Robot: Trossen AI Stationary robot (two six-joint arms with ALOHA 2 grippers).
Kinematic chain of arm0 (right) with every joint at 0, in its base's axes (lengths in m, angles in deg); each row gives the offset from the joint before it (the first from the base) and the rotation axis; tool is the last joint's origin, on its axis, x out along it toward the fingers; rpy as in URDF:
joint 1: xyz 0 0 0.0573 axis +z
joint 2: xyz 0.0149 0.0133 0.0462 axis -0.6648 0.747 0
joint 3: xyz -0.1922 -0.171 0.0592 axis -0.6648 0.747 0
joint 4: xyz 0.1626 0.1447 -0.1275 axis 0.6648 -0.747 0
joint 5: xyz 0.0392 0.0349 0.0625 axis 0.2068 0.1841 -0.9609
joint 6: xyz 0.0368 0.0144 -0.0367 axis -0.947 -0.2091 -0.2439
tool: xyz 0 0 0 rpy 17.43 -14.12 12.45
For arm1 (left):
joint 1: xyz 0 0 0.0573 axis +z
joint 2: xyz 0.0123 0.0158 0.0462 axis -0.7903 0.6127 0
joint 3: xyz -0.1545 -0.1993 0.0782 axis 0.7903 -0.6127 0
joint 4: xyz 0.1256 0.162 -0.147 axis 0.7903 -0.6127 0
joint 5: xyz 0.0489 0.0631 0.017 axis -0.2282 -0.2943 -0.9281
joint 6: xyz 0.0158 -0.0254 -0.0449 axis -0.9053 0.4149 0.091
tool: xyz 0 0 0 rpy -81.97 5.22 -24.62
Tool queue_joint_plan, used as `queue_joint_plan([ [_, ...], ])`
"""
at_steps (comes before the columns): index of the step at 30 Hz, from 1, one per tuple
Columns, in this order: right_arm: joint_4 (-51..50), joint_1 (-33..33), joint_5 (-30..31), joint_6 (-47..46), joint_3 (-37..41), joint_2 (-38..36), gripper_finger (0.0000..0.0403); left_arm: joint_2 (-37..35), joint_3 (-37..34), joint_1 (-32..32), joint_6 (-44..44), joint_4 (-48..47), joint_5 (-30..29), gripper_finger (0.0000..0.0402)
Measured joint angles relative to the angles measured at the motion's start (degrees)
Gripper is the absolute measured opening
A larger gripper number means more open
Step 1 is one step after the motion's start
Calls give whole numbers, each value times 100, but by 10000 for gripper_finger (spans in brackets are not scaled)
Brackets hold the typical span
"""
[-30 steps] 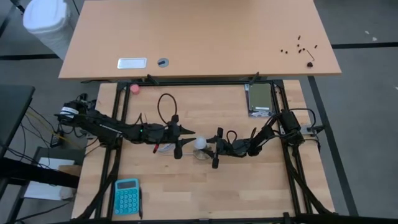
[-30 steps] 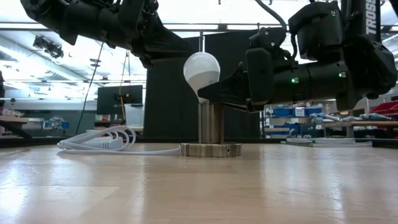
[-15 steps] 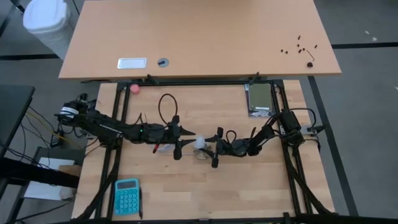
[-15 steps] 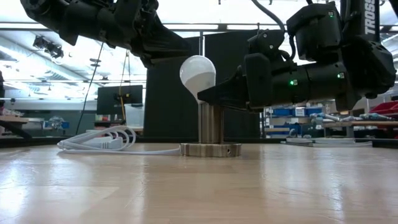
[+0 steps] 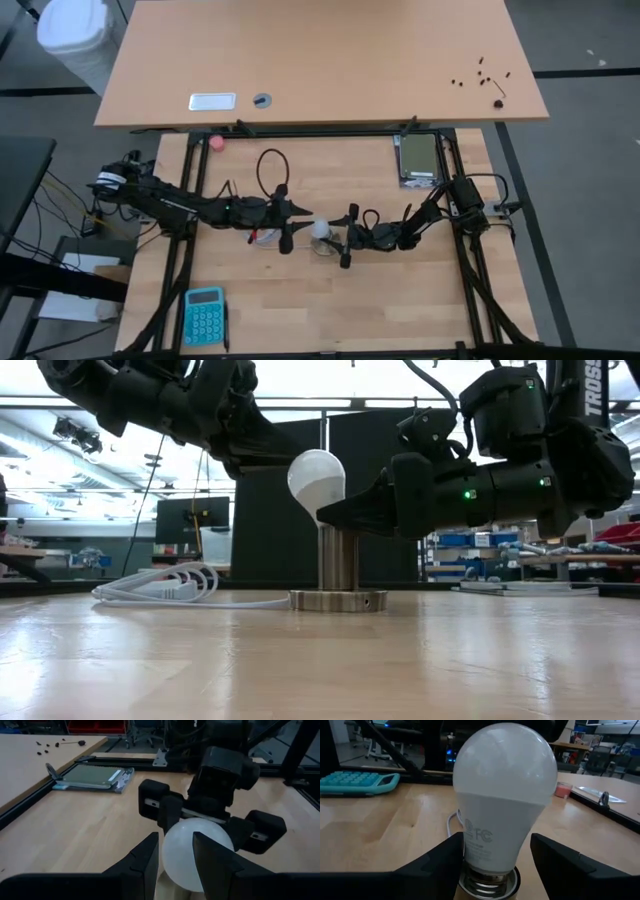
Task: Screw lightbulb
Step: Insert the lightbulb into the lamp holder
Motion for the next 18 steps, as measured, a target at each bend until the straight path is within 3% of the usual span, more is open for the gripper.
queue_joint_plan([
  [8,-12,0,-1,0,0,0,243,-335,11,2,151,-837,-1,127],
  [18,-15,-32,-2,-9,7,0,228,-470,-7,0,33,-589,22,127],
])
